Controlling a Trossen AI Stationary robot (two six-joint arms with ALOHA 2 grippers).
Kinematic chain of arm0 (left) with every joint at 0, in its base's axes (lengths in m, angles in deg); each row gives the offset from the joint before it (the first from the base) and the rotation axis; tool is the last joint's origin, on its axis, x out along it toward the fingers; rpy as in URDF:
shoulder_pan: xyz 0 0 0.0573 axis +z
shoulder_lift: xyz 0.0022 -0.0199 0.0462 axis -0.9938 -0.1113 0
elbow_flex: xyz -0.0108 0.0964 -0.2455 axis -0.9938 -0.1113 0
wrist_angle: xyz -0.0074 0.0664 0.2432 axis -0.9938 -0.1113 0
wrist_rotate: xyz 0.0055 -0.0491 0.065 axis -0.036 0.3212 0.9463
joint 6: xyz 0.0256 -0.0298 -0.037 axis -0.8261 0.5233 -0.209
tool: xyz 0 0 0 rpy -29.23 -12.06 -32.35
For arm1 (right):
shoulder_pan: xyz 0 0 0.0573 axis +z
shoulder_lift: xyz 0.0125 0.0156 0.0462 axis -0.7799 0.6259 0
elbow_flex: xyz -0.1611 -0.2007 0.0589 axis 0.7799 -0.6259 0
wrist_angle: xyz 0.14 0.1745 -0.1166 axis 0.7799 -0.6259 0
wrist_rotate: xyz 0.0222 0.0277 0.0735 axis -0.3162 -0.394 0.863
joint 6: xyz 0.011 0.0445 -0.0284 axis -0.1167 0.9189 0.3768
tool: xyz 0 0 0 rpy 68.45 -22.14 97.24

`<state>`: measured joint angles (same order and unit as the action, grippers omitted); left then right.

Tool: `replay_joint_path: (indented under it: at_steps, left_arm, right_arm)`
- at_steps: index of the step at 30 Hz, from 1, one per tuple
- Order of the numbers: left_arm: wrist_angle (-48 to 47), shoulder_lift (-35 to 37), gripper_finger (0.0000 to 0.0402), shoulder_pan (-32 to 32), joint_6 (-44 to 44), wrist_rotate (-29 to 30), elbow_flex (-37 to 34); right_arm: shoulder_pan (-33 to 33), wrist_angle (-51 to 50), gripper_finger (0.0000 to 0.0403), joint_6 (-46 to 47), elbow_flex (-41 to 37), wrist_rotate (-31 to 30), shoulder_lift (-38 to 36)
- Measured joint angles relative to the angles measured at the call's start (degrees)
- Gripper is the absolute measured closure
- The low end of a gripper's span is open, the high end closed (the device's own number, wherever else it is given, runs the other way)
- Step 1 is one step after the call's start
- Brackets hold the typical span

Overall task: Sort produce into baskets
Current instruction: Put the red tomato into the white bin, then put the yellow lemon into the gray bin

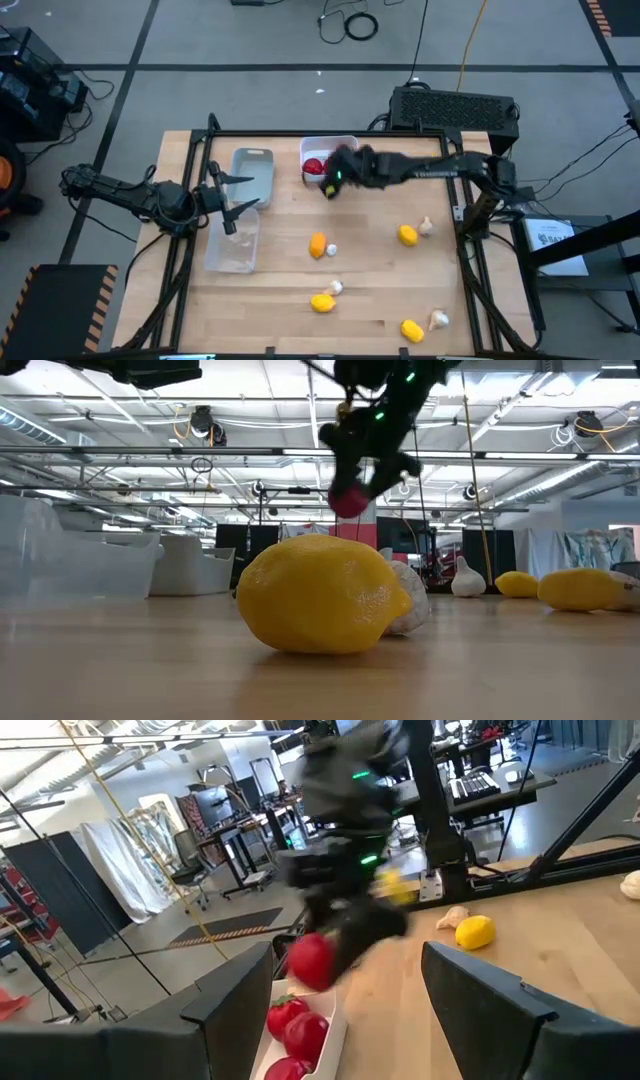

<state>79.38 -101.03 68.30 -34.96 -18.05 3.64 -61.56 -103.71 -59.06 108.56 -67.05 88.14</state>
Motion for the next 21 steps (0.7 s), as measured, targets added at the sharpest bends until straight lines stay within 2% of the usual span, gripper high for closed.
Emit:
replay_joint_path:
  at_steps: [3,6,8,13,21]
  left_arm:
    - [0.0,0.0,0.0137,0.0,0.1,0.0,0.0]
    - [0.0,-0.2,0.0137,0.0,0.5,0.0,0.0]
    - [-0.1,-0.4,0.0137,0.0,0.5,0.0,0.0]
    - [-0.2,-2.0,0.0137,0.0,0.6,0.0,0.0]
    - [0.0,-3.7,0.0137,0.0,0.5,0.0,0.0]
  right_arm:
    - [-4.3,8.7,0.0101,-2.2,0.0,0.6,2.8]
    - [-7.6,16.6,0.0100,-6.1,0.0,6.9,5.9]
    - [-8.9,21.2,0.0097,-7.2,0.0,8.7,7.6]
    - [-11.0,23.9,0.0075,-7.4,0.0,9.0,10.8]
    - [-13.4,22.7,0.0044,-4.5,0.0,9.1,11.1]
